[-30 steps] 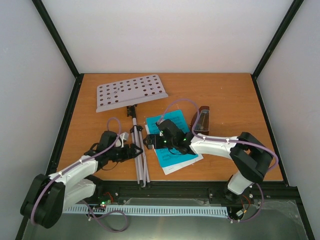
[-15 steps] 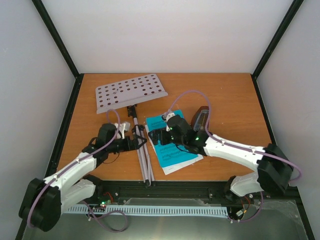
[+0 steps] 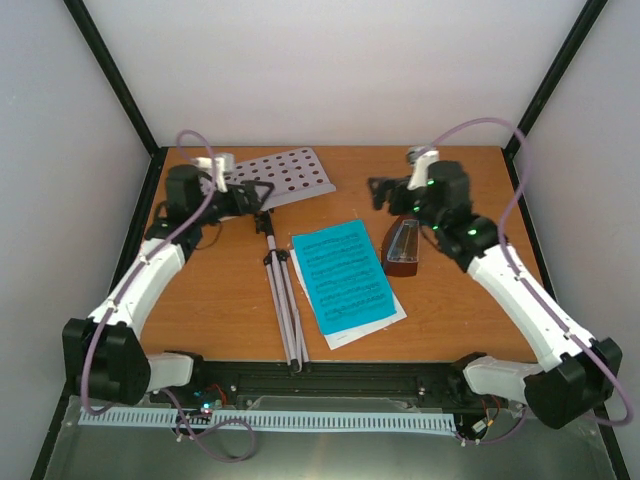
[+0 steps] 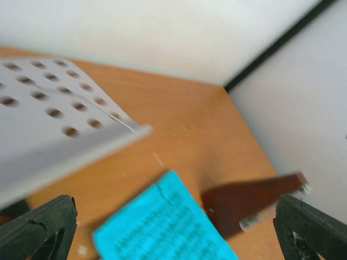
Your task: Pack up the instrument practice props
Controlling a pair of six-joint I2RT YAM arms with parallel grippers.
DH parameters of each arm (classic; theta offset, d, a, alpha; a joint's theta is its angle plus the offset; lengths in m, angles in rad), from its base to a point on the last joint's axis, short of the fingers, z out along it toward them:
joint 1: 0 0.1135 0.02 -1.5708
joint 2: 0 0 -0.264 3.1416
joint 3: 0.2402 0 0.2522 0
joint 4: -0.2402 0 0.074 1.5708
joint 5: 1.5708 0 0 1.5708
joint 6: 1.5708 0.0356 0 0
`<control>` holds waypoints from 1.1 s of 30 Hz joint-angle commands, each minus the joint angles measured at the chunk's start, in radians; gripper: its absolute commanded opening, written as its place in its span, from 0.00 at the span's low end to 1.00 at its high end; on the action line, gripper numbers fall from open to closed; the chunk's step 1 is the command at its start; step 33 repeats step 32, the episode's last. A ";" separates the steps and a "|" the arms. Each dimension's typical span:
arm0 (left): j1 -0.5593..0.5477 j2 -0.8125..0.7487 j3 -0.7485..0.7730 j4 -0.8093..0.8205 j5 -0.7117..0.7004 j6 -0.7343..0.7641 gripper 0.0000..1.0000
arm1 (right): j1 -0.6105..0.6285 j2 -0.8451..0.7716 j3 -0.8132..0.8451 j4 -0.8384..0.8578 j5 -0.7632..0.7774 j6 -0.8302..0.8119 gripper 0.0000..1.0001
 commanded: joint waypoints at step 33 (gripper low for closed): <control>0.518 0.035 -0.757 1.083 -0.379 0.143 1.00 | -0.674 0.003 -1.073 1.415 -0.052 -0.128 1.00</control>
